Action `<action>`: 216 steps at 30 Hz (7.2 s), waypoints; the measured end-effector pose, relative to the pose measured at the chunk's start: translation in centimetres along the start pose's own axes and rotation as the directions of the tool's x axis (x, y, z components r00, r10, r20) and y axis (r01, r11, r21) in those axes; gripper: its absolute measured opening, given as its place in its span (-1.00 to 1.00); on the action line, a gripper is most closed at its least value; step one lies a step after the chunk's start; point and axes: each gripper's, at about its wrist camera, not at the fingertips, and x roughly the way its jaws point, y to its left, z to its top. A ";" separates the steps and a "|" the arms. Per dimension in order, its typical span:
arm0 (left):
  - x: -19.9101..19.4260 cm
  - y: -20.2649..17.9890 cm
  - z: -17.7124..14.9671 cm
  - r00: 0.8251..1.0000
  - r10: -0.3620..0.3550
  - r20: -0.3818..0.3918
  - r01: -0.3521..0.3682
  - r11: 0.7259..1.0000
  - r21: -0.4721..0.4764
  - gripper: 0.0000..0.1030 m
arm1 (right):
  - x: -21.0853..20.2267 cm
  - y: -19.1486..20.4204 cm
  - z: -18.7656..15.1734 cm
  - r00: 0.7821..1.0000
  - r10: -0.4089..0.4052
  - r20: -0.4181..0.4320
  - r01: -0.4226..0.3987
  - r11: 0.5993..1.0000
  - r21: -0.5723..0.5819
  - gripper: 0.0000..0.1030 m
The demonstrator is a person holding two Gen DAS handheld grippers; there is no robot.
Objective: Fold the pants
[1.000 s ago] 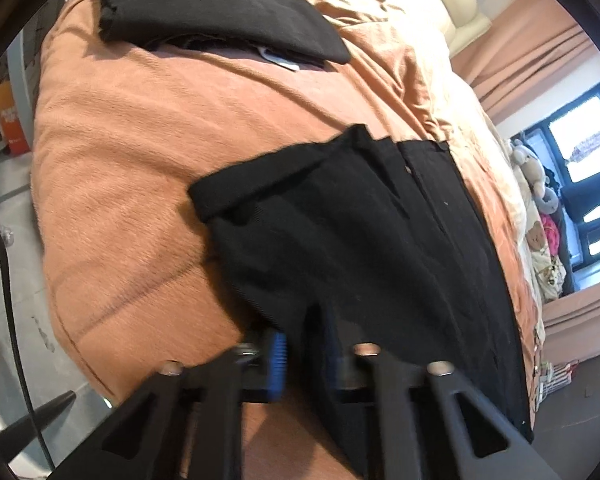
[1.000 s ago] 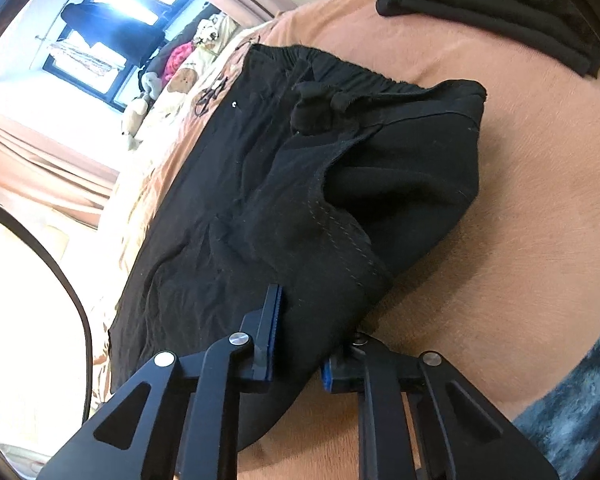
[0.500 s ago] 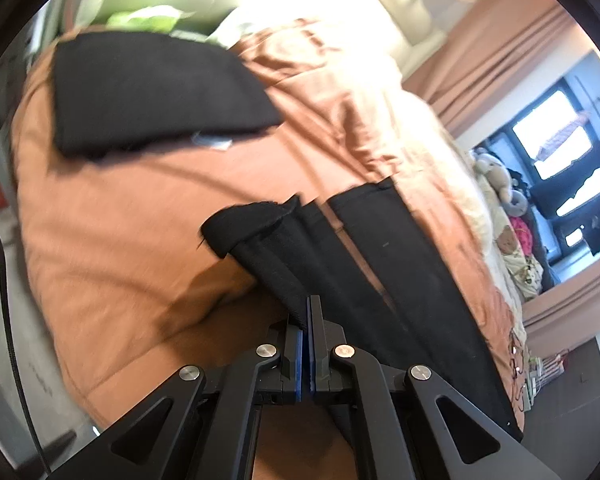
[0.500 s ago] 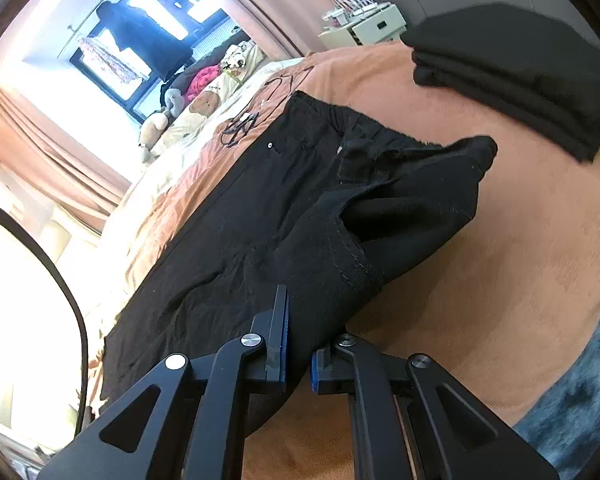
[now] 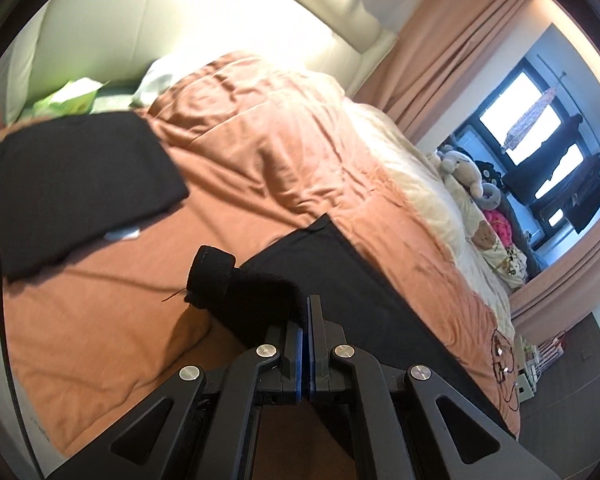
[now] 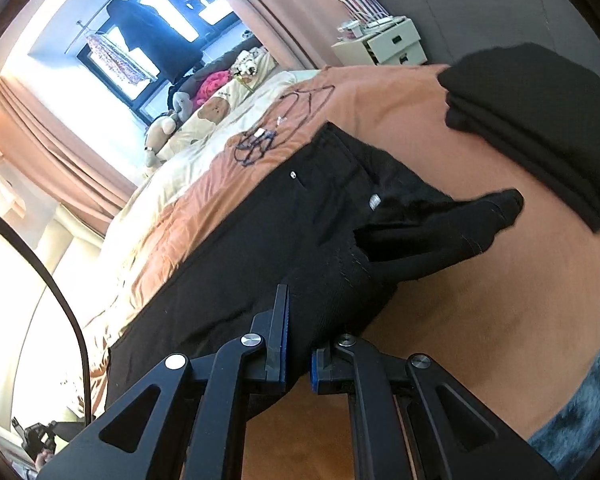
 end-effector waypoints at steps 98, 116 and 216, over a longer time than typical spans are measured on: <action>16.9 -1.8 1.8 0.952 0.170 -0.254 -0.120 0.972 0.203 0.36 | 11.5 3.7 7.3 0.988 -0.133 -0.079 0.104 0.951 -0.293 0.64; 22.1 3.9 -2.4 0.924 0.118 -0.364 -0.153 0.986 -0.067 -0.02 | 11.9 -0.9 4.3 0.972 -0.174 -0.157 0.169 0.985 -0.045 0.64; -1.1 18.9 -6.9 0.905 0.257 -0.339 -0.333 0.924 -0.187 -0.08 | -4.1 -6.0 3.0 0.942 -0.308 -0.132 0.331 0.919 0.214 0.11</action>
